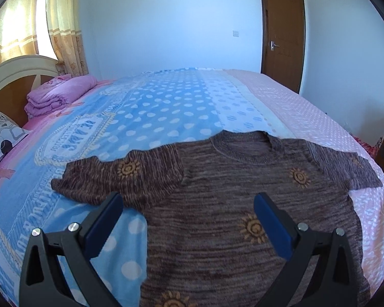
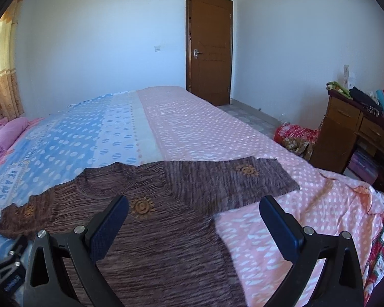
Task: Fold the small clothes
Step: 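Grasp the sweater sleeve nearest the right tool with the right tool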
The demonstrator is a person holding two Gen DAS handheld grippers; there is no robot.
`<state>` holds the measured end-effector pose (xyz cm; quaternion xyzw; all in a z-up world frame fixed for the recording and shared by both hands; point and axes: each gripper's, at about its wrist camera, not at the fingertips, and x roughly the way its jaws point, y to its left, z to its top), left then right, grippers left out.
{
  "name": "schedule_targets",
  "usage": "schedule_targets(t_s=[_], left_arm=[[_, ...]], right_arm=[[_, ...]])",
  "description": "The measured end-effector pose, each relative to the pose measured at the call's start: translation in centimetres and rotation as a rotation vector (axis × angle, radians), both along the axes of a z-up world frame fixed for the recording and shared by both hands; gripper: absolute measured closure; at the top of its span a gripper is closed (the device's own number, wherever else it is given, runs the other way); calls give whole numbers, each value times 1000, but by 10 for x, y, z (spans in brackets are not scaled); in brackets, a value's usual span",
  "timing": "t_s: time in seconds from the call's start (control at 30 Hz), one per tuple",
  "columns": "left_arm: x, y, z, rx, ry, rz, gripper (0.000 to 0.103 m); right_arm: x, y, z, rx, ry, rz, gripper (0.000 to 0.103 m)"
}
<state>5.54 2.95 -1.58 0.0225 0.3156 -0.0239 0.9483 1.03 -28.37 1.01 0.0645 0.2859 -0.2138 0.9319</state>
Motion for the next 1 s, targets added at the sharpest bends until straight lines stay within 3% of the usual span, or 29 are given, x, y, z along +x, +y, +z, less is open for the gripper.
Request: schedule_targets(t_s=[0.1, 0.2, 0.27, 0.43, 0.5, 0.57, 0.8, 0.93, 1.0], left_arm=[[15, 4, -13, -1, -8, 8, 0], [37, 10, -34, -11, 40, 21, 0], [46, 15, -43, -15, 47, 44, 0], [56, 27, -62, -38, 41, 82, 0], [60, 27, -72, -39, 66, 93, 0], [65, 25, -83, -26, 106, 103, 0], [70, 23, -95, -32, 176, 75, 0], [77, 28, -102, -92, 221, 65, 0], [77, 34, -104, -142, 231, 65, 0]], right_arm=[[15, -21, -10, 15, 17, -3, 4], [24, -53, -22, 74, 10, -3, 28], [25, -89, -29, 151, -14, -39, 29], [12, -207, -56, 330, -83, -268, 29], [15, -243, -72, 362, -51, -332, 30], [23, -268, -89, 372, 5, -361, 37], [53, -290, -140, 481, 126, -346, 39], [68, -275, -142, 375, 187, -337, 42], [71, -275, -144, 339, 232, -348, 56]])
